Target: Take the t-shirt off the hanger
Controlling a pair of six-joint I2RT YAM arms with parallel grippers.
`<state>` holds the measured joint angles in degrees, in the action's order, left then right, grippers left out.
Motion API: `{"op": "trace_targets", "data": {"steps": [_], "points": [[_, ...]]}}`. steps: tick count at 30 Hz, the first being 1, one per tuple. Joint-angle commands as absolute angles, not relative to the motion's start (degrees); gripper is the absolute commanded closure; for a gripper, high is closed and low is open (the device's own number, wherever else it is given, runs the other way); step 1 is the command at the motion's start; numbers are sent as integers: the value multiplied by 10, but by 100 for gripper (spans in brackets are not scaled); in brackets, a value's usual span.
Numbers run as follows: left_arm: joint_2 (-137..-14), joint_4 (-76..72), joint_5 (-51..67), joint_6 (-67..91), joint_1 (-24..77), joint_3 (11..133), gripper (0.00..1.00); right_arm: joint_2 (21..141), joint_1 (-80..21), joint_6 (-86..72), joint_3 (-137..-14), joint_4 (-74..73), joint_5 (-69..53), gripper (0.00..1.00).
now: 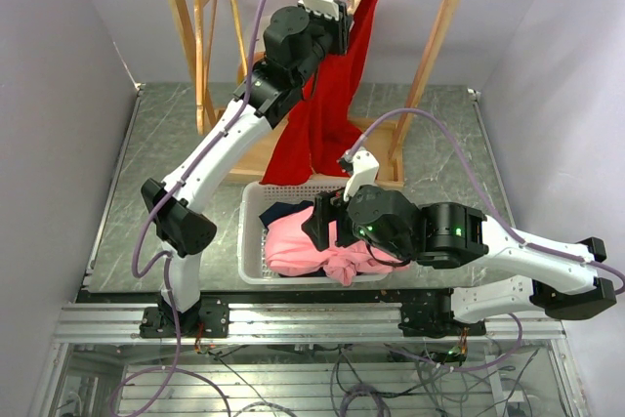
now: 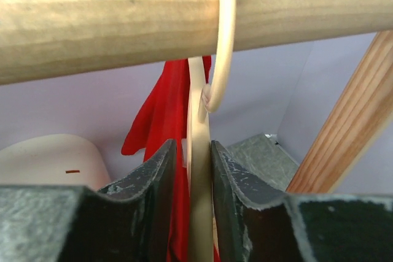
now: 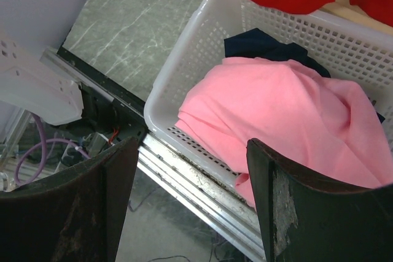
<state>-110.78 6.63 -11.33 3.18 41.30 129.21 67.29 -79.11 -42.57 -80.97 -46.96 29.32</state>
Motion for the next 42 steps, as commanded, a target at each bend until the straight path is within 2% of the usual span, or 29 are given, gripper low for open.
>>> {"op": "trace_targets", "data": {"steps": [1,5,11,12,21,31,37,42], "points": [[-1103,55,-88,31,410,1265,60,660,-794,-426,-802,-457,297,29],[-1102,48,-87,33,410,1254,63,662,-795,-424,-804,-458,298,29],[-1101,28,-90,31,409,1250,91,658,-795,-426,-800,-458,301,29],[-1100,23,-92,30,410,1249,93,658,-795,-426,-799,-457,300,29],[-1085,-43,-109,-1,410,1260,93,654,-795,-424,-796,-453,299,29],[-1020,-96,-131,-41,409,1200,93,648,-795,-411,-796,-449,307,29],[-973,-91,-133,-48,408,1141,93,648,-795,-402,-801,-450,324,29],[-927,-27,-125,-50,408,1103,93,655,-794,-397,-817,-457,369,26]]}}
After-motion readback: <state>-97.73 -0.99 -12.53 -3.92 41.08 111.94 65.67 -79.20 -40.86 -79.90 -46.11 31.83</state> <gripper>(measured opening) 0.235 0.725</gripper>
